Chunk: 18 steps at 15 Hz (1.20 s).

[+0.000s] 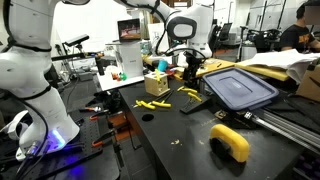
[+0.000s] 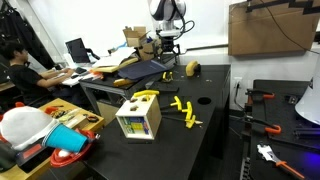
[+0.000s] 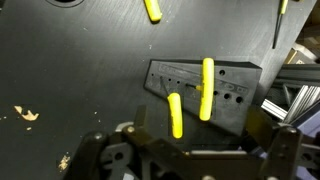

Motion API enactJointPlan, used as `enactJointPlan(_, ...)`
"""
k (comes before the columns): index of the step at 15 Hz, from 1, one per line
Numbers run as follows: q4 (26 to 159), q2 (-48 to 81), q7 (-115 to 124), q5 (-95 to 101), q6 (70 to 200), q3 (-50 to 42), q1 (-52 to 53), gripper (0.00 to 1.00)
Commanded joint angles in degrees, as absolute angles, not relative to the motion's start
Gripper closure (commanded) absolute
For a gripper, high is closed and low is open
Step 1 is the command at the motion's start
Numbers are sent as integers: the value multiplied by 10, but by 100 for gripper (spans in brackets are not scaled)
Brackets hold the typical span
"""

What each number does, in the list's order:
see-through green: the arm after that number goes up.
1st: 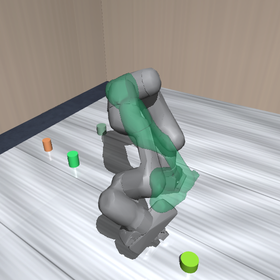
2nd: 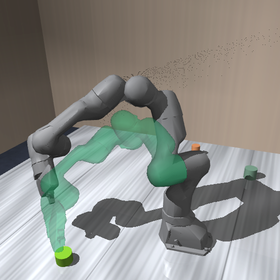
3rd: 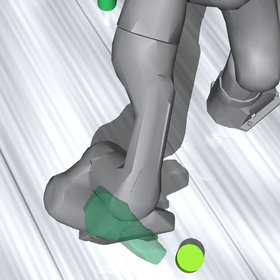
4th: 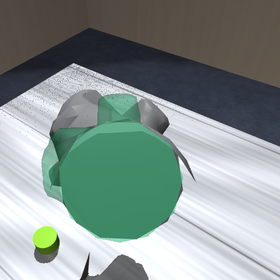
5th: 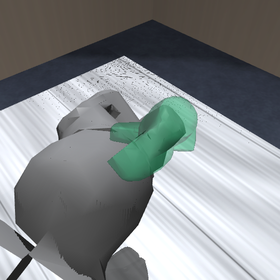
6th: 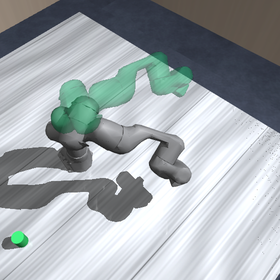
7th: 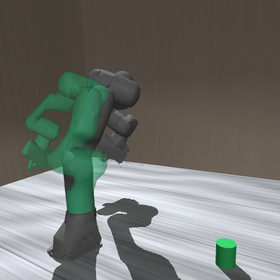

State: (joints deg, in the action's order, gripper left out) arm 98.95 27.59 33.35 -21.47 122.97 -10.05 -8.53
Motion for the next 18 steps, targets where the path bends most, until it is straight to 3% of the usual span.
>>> enactJointPlan(1,1003,266,343,-213,1210,-106,-95,0)
enactJointPlan(18,991,309,332,-213,1165,-105,-111,0)
